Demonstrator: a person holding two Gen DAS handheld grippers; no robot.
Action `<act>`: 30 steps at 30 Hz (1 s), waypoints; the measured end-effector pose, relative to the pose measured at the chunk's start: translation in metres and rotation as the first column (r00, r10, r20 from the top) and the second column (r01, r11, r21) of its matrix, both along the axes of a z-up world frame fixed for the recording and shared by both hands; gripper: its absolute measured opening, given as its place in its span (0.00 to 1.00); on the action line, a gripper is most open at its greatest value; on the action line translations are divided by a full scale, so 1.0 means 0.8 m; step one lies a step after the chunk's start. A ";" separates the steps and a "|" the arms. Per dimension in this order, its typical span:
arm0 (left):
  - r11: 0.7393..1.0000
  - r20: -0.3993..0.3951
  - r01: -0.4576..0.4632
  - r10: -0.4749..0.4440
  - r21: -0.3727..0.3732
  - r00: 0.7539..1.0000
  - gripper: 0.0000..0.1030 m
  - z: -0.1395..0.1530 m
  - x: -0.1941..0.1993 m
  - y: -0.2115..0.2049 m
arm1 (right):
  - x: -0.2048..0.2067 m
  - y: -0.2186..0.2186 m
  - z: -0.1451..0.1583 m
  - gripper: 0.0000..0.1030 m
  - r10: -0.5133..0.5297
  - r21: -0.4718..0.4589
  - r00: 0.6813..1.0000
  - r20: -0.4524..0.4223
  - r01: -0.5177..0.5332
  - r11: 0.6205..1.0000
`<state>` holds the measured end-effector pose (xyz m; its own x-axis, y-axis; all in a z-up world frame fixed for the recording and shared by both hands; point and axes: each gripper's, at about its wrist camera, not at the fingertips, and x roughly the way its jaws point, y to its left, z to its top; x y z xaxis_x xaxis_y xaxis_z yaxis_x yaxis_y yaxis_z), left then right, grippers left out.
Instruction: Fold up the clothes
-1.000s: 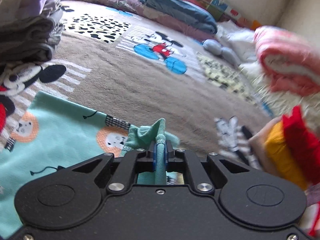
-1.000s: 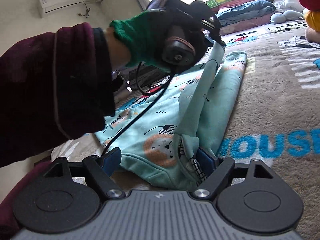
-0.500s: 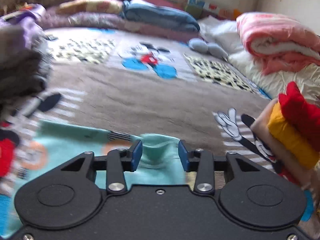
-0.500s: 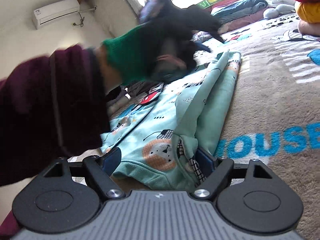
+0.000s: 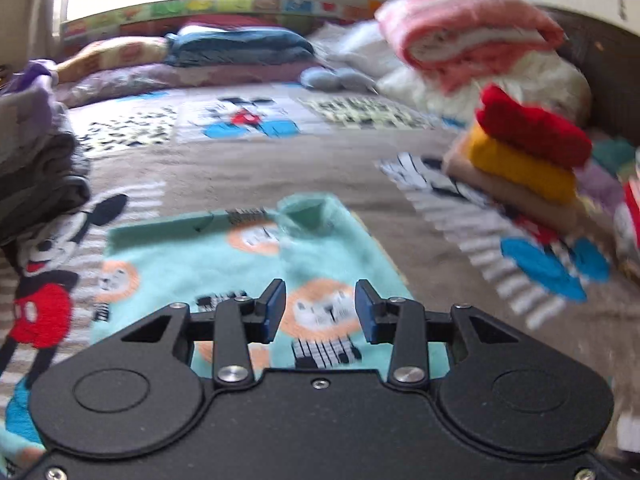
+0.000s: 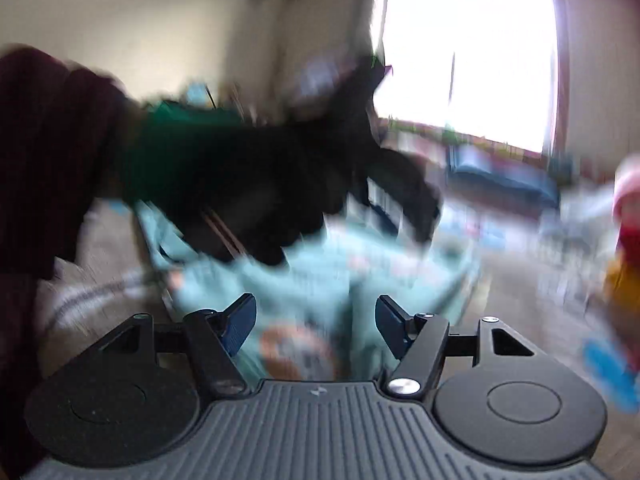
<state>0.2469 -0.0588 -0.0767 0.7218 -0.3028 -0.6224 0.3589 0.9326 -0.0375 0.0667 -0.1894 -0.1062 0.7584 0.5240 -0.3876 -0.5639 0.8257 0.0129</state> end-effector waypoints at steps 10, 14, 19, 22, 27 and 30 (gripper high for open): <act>1.000 0.029 0.000 0.000 0.011 1.000 0.34 0.004 0.029 -0.016 | 0.024 -0.041 -0.006 0.64 0.039 0.221 0.986 -0.161 -0.002 0.975; 0.999 0.032 0.024 -0.025 0.026 0.999 0.34 0.005 0.074 -0.054 | 0.025 -0.041 -0.009 0.64 0.041 0.231 0.985 -0.167 -0.001 0.973; 0.996 -0.008 -0.014 0.015 0.088 1.000 0.40 -0.006 0.102 -0.065 | 0.026 -0.041 -0.013 0.64 0.040 0.248 0.986 -0.163 0.002 0.969; 0.991 -0.031 -0.037 0.042 0.127 0.999 0.46 -0.013 0.118 -0.071 | 0.022 -0.044 -0.014 0.64 0.031 0.259 0.988 -0.153 0.010 0.966; 0.982 -0.042 -0.077 0.086 0.174 0.995 0.43 -0.014 0.133 -0.077 | 0.003 -0.045 -0.008 0.61 -0.020 0.250 0.996 -0.083 0.040 0.967; 0.994 0.011 -0.074 0.074 0.075 0.997 0.42 0.020 0.093 -0.054 | -0.021 -0.039 0.002 0.61 -0.065 0.197 0.998 -0.003 0.064 0.978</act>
